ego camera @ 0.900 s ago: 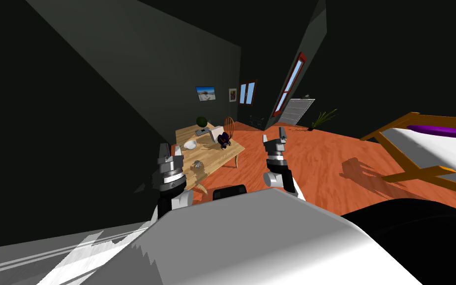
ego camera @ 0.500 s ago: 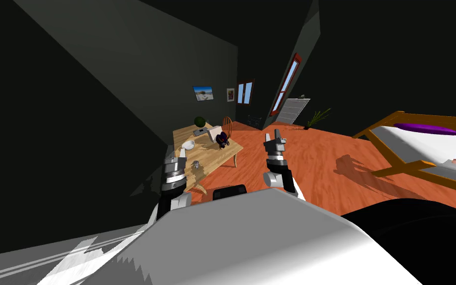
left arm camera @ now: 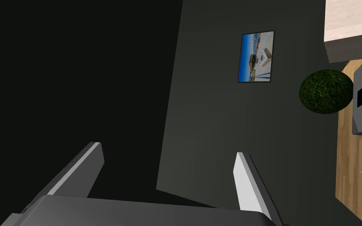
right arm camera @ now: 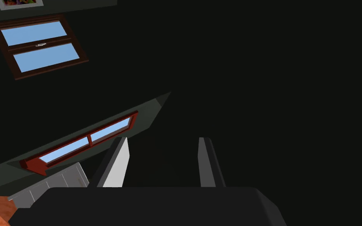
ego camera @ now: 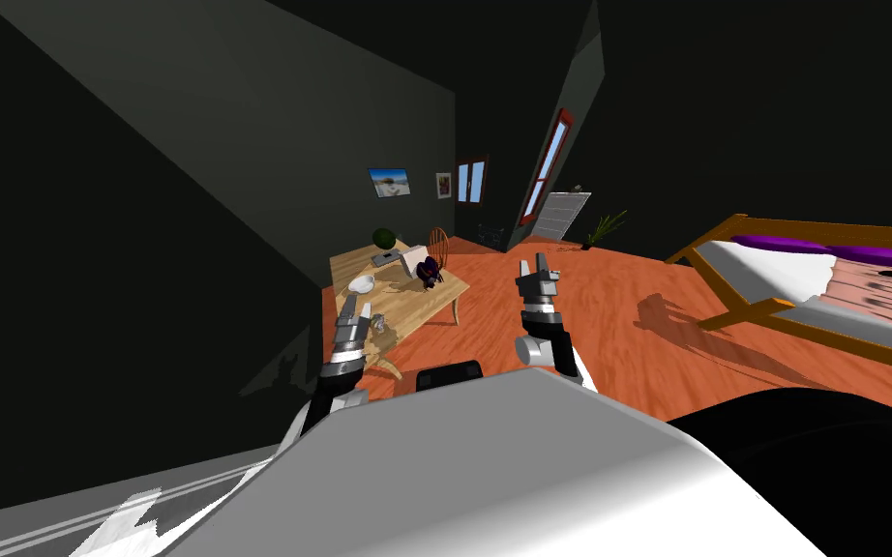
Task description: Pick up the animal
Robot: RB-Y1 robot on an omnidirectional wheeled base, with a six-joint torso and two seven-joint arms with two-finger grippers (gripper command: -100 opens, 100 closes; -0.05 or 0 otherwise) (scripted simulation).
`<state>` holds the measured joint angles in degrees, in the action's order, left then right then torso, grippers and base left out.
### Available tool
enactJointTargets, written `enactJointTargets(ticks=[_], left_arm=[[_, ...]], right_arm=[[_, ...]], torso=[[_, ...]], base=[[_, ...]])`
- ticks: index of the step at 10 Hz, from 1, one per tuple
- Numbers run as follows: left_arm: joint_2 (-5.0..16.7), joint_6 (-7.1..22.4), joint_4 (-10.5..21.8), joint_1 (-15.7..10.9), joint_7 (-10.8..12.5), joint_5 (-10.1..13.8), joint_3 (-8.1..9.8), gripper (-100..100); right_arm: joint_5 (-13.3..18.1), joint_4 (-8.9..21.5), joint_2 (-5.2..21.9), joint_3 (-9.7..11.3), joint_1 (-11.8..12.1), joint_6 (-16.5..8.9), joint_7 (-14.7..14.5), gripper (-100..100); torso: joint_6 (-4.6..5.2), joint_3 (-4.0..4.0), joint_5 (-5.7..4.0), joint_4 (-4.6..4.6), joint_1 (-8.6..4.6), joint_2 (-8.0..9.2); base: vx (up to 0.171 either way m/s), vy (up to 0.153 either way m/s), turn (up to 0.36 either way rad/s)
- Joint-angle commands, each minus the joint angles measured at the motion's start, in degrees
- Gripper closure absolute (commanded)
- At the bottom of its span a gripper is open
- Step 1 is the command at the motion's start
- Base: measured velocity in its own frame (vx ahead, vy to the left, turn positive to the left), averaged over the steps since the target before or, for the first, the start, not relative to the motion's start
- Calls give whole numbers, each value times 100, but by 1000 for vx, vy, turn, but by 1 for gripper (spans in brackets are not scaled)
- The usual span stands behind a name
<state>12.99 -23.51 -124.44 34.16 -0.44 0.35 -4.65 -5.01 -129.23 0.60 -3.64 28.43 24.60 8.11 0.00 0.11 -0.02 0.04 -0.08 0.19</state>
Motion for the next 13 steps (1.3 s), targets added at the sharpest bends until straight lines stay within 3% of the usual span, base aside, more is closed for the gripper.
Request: enactJointTargets(ticks=[1,8,9,11,12,13], left_arm=[[281,188,162,117,74,79,-27,-100],[1393,992,871,566,388,449,-151,-100],[1428,995,871,566,388,449,-151,-100],[1787,1282,1114,678,479,585,-216,-100],[1812,1282,1114,678,479,585,-216,-100],[2005,1427,1235,719,518,656,-255,-100]], right_arm=[[0,0,0,0,0,0,0,0],[0,0,0,0,0,0,0,0],[0,0,0,0,0,0,0,0],[0,0,0,0,0,0,0,0],[0,0,0,0,0,0,0,0],[0,0,0,-1,1,0,0,0]], torso=[[0,0,0,0,0,0],[0,3,0,1,3,5],[1,4,0,2,1,7],[-1,-2,0,0,4,-5],[0,-2,1,0,5,-4],[-2,-4,2,-1,9,-8]], base=[[-57,-31,-141],[-65,-34,-140],[-37,-26,-57],[-30,-24,-133],[-24,-12,-75],[-18,-11,-116]])
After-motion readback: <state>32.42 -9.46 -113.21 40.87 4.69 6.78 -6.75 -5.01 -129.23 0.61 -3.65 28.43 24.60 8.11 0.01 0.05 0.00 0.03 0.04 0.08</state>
